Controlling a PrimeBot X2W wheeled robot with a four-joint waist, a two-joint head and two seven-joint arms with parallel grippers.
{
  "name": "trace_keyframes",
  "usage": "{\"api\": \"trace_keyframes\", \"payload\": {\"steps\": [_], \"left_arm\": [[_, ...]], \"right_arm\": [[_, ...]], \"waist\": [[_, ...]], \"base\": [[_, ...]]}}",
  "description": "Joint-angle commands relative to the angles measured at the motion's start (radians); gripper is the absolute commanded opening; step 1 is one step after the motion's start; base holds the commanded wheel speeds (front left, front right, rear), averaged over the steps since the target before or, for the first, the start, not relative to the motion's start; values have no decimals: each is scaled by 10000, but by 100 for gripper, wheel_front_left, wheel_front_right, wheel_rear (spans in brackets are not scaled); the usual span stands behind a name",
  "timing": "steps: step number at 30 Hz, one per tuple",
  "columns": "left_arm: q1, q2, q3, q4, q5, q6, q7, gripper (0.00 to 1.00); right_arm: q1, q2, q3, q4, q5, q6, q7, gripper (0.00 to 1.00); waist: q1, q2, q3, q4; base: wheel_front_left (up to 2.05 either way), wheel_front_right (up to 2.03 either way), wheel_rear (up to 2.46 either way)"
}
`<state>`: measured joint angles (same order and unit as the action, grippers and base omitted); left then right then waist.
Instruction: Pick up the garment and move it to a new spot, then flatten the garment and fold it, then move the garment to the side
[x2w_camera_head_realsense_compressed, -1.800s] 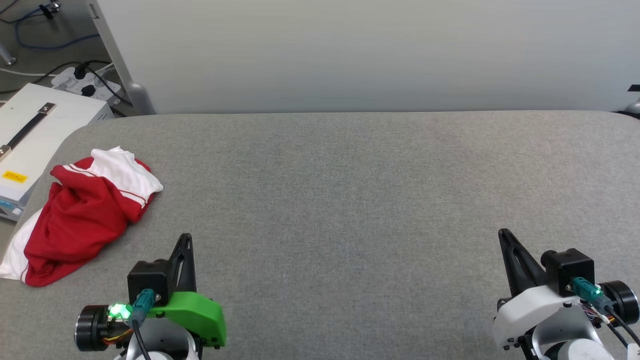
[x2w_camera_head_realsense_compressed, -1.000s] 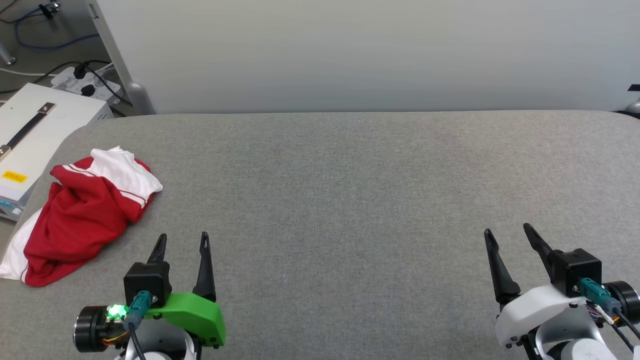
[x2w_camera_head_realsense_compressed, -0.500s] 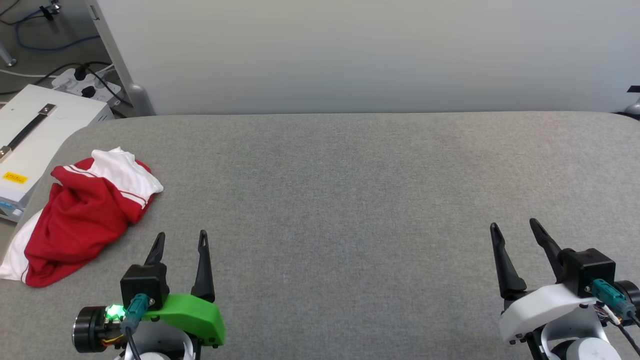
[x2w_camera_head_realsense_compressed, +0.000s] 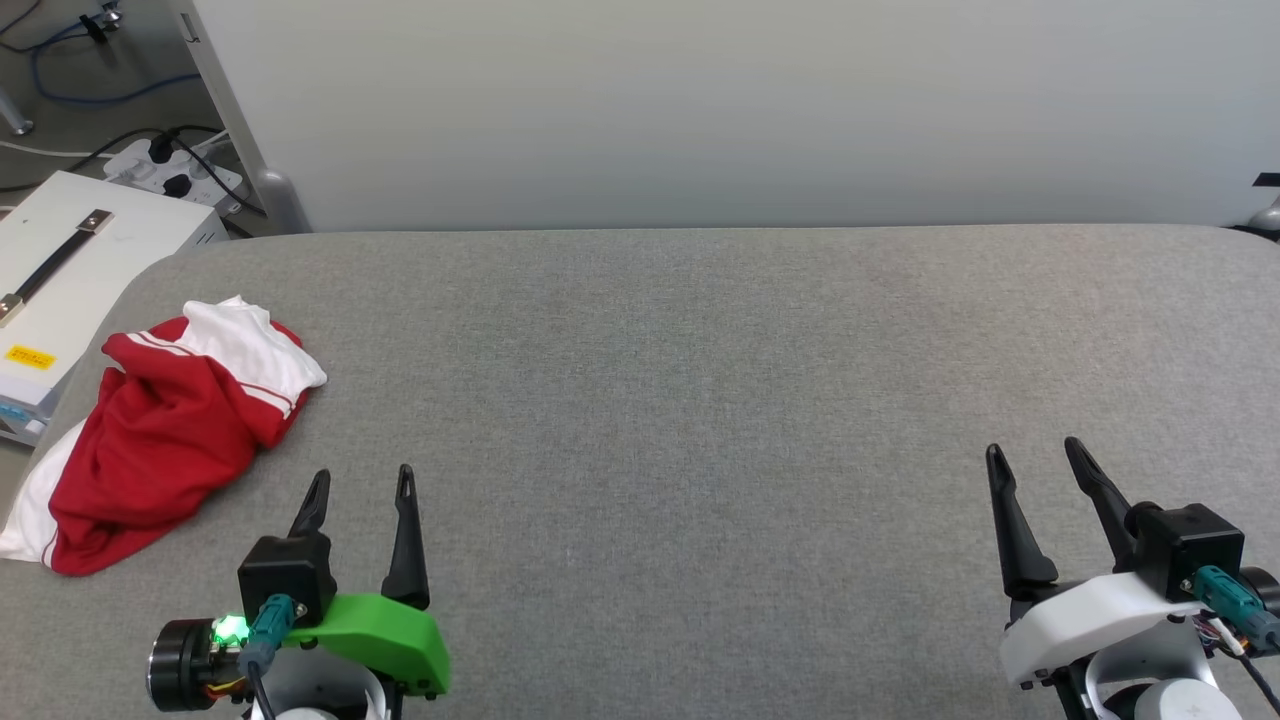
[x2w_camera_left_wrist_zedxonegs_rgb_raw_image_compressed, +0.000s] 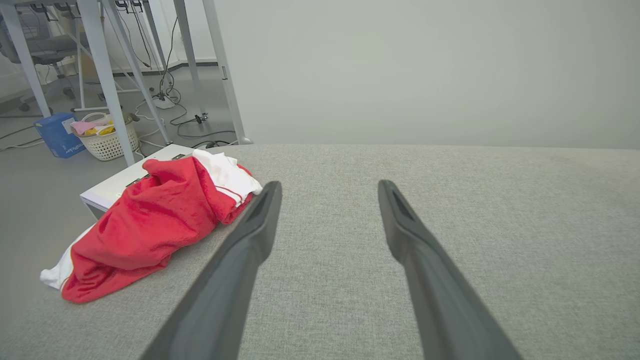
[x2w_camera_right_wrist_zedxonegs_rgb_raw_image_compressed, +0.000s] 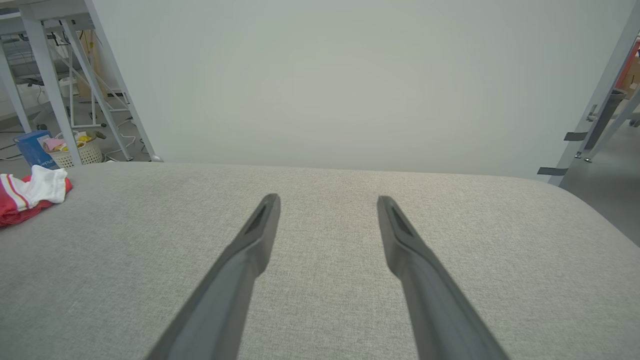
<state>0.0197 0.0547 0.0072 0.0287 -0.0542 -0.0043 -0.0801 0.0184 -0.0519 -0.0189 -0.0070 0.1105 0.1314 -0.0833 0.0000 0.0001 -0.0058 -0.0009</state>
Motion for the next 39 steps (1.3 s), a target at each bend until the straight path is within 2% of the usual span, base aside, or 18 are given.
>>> {"api": "trace_keyframes", "payload": {"steps": [1,39], "left_arm": [[74,-16,43,57,-125,-16,-114,100],[102,-30,180,731,-465,-16,-898,100]], "right_arm": [[108,6,-12,31,127,-3,-102,100],[335,11,64,319,245,-5,-877,100]], "waist": [[0,-1,1,0],[0,-1,33,198]], "base": [[0,0,0],[0,0,0]]}}
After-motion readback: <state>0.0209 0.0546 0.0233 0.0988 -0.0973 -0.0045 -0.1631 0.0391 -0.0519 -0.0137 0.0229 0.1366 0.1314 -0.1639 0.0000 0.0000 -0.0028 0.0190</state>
